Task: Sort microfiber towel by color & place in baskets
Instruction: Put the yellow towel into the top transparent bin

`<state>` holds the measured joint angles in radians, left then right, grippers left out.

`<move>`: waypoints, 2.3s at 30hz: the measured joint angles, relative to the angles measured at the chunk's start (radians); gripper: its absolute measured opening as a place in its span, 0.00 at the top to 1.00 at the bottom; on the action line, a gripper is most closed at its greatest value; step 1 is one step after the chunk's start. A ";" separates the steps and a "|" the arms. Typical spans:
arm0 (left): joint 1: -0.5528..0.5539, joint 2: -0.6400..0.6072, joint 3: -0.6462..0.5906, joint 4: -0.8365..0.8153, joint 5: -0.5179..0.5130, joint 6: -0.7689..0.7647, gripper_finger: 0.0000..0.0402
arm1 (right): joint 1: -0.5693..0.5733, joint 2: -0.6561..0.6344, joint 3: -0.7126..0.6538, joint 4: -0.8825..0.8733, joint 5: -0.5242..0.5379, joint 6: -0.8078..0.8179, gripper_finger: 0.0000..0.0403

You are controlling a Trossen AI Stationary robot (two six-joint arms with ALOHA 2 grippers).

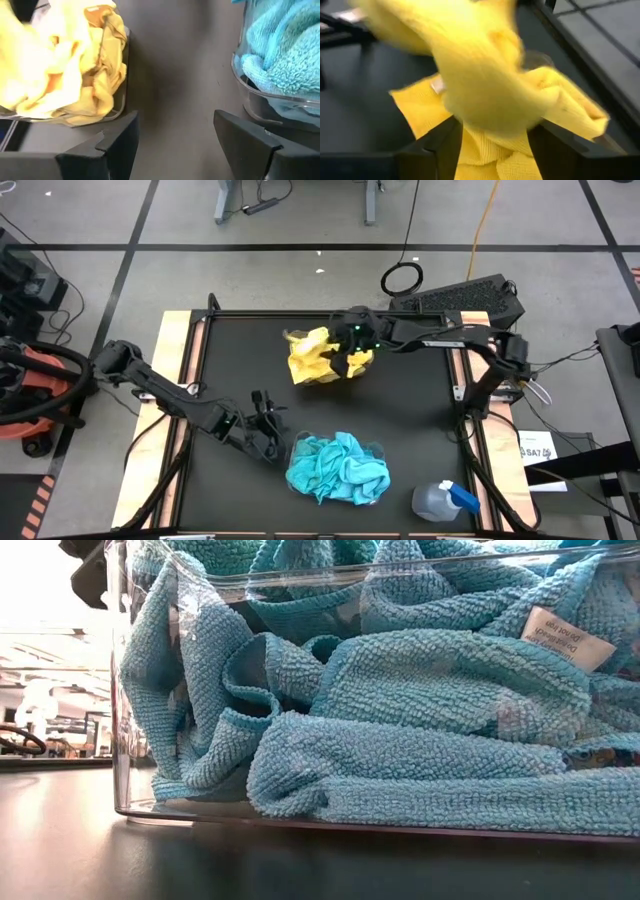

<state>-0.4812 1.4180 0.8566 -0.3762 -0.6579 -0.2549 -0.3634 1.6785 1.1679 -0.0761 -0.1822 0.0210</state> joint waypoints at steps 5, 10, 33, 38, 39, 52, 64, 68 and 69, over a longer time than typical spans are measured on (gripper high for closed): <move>0.000 -0.069 0.000 -0.015 -0.049 0.010 0.35 | 0.003 -0.095 0.000 -0.062 0.004 -0.015 0.44; 0.002 -0.122 0.000 -0.033 -0.178 0.035 0.35 | 0.012 -0.129 0.000 -0.068 0.004 -0.031 0.44; 0.285 -0.140 0.001 0.116 -0.204 0.251 0.35 | 0.082 0.017 0.002 0.252 0.061 -0.174 0.54; 0.325 -0.140 0.001 0.130 -0.126 0.264 0.35 | 0.068 0.060 0.002 0.271 0.167 -0.204 0.54; 0.331 -0.140 0.001 0.130 -0.117 0.265 0.35 | 0.064 0.067 0.002 0.276 0.178 -0.211 0.55; 0.338 -0.140 0.001 0.115 -0.070 0.267 0.35 | 0.035 0.156 0.003 0.193 0.204 -0.243 0.97; 0.328 -0.139 0.001 0.098 -0.067 0.260 0.35 | -0.064 0.208 0.005 0.029 0.024 -0.079 0.99; 0.328 -0.139 0.001 0.097 -0.036 0.236 0.35 | -0.064 0.277 0.008 0.061 -0.004 -0.056 0.99; 0.328 -0.139 0.001 0.097 -0.027 0.235 0.35 | -0.064 0.288 0.008 0.064 -0.006 -0.048 0.99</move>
<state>-0.1528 1.2789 0.8574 -0.2792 -0.6849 -0.0200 -0.4274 1.9669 1.1755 -0.0119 -0.1882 -0.0270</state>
